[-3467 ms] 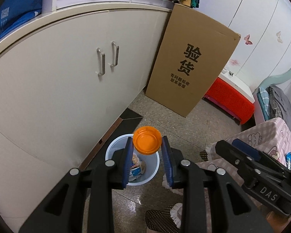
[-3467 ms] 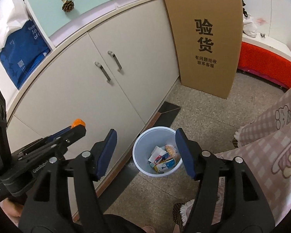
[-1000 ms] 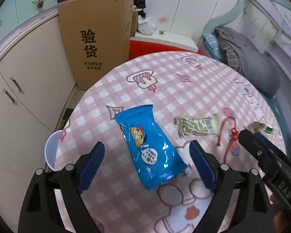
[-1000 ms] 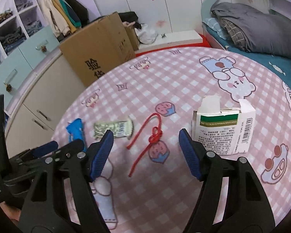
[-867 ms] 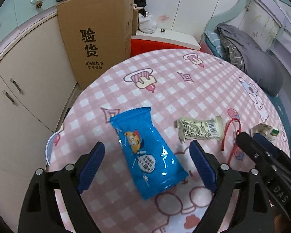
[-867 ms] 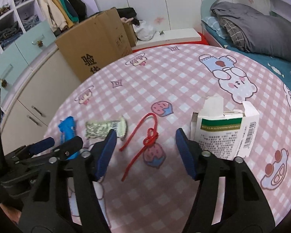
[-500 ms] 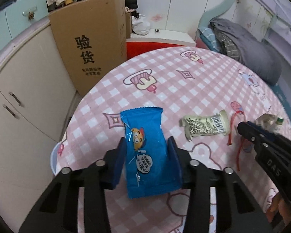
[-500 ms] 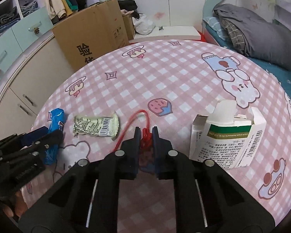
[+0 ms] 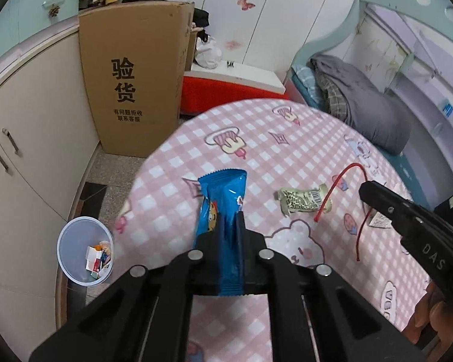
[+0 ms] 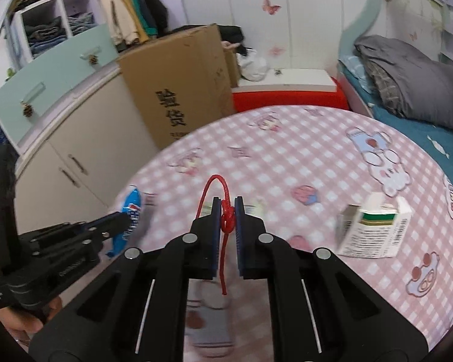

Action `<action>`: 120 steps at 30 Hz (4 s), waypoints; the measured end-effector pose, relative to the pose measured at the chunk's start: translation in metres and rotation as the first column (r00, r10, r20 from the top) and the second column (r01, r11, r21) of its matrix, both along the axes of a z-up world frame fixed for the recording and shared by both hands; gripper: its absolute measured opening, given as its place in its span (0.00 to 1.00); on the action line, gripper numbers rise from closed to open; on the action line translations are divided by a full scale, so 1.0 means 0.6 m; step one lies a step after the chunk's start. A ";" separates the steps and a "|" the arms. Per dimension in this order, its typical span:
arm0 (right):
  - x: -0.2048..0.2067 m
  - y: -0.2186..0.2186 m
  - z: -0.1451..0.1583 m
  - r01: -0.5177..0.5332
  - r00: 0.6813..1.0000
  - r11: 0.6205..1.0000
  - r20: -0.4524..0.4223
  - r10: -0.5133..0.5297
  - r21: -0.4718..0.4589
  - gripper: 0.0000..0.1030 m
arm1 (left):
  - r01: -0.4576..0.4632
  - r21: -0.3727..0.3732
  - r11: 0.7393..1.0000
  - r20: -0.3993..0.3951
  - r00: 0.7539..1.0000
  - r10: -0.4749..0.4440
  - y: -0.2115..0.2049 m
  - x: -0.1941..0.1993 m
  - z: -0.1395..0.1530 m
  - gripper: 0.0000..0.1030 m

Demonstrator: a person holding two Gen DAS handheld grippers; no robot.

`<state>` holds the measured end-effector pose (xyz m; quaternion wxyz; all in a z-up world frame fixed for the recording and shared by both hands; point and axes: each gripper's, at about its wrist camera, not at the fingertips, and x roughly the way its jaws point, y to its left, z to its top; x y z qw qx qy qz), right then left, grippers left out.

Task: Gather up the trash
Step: 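Carry both to the wastebasket and open the right tool to drop the red string, then open the left tool to drop the blue snack bag into the wastebasket, then move both tools back over the table toward the wrapper and box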

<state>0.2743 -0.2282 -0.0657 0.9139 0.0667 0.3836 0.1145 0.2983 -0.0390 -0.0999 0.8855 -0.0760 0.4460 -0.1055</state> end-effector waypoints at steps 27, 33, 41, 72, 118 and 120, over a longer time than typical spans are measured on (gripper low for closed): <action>0.080 0.524 -0.146 -0.410 0.896 0.912 -0.177 0.408 0.027 0.09 | -0.413 -0.060 0.909 -0.062 0.910 0.410 0.495 -0.064 -0.085 0.06; 0.116 0.615 -0.216 -0.418 0.883 0.907 -0.209 0.419 0.053 0.10 | -0.503 -0.040 0.863 -0.117 0.860 0.496 0.591 -0.059 -0.151 0.06; 0.133 0.662 -0.267 -0.407 0.893 0.913 -0.210 0.399 0.005 0.55 | -0.555 -0.019 0.832 -0.155 0.823 0.546 0.657 -0.042 -0.203 0.06; 0.124 0.581 -0.216 -0.270 0.957 0.962 -0.095 0.273 0.046 0.61 | -0.500 -0.010 0.866 -0.133 0.859 0.494 0.596 0.011 -0.188 0.07; -0.060 0.212 0.014 -0.096 0.989 0.987 0.125 0.080 0.132 0.79 | -0.360 -0.015 0.933 0.184 0.916 0.356 0.305 -0.116 0.071 0.83; -0.071 0.165 0.020 -0.061 0.989 0.991 0.139 0.044 0.116 0.81 | -0.332 -0.014 0.943 0.191 0.925 0.328 0.266 -0.121 0.078 0.83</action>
